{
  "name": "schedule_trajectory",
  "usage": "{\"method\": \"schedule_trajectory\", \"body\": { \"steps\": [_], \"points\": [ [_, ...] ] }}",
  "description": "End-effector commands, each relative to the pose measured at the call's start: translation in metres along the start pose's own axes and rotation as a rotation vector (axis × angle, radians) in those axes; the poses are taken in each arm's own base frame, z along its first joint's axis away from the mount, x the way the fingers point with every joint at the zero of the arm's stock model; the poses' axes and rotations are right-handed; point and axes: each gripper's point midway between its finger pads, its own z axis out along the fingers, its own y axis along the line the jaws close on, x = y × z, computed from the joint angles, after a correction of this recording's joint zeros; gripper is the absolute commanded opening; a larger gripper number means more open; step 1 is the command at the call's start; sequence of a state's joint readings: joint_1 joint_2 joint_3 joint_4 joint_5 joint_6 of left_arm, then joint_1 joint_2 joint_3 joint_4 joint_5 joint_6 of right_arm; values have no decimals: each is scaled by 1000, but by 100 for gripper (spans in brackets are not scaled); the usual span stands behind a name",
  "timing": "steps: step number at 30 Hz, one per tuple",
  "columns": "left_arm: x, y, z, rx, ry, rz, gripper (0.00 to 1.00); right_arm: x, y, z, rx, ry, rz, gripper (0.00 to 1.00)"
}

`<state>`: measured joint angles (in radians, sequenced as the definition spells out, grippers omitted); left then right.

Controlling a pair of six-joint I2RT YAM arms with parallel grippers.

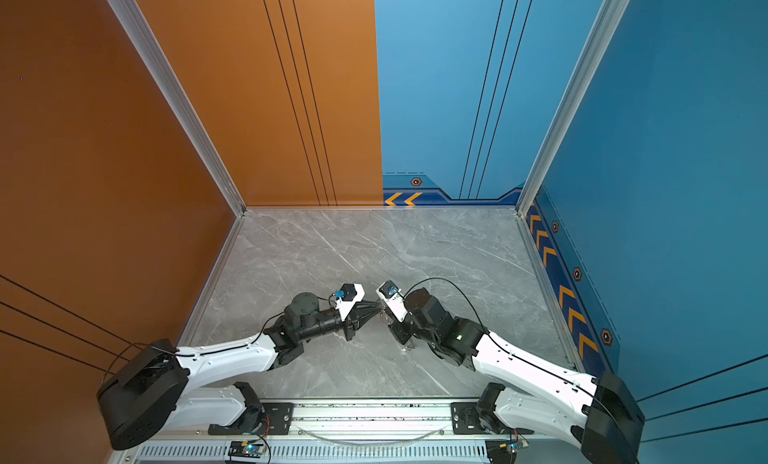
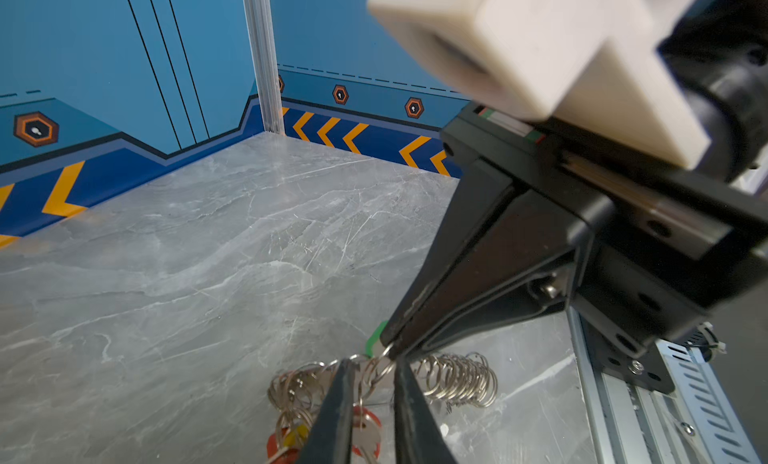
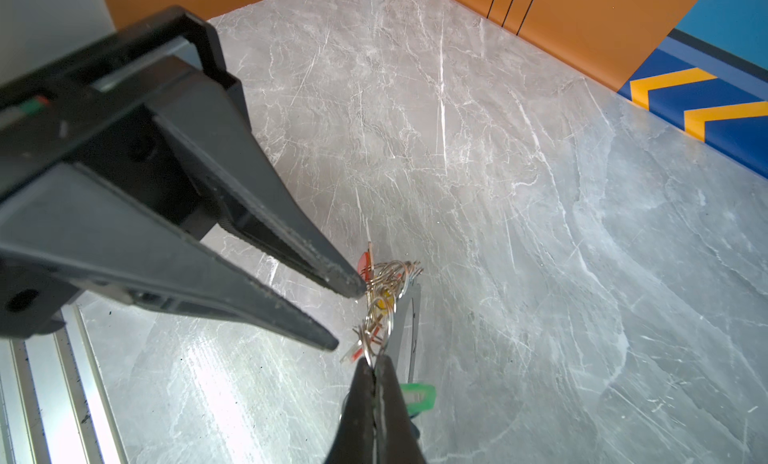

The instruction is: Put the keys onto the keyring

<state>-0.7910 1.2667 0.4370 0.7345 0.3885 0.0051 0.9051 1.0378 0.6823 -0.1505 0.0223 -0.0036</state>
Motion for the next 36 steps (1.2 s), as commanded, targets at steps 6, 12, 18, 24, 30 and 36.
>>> {"method": "schedule_trajectory", "body": {
  "steps": [6, 12, 18, 24, 30, 36],
  "points": [
    [-2, -9, 0, 56, 41, 61, 24, -21, 2, -6, -1, -50, -28, 0],
    [-2, -8, 2, 58, 47, 81, 28, -20, 8, -7, -24, -47, -52, 0],
    [1, -8, 1, 63, 62, 101, 29, -18, 14, -7, -45, -40, -73, 0],
    [0, -9, 1, 70, 60, 106, 23, -18, 20, -7, -73, -41, -90, 0],
    [2, -12, 3, 87, 66, 98, 16, -18, 24, -7, -85, -43, -98, 0],
    [5, -13, 5, 97, 75, 91, 12, -18, 26, -7, -86, -45, -100, 0]
  ]
}}
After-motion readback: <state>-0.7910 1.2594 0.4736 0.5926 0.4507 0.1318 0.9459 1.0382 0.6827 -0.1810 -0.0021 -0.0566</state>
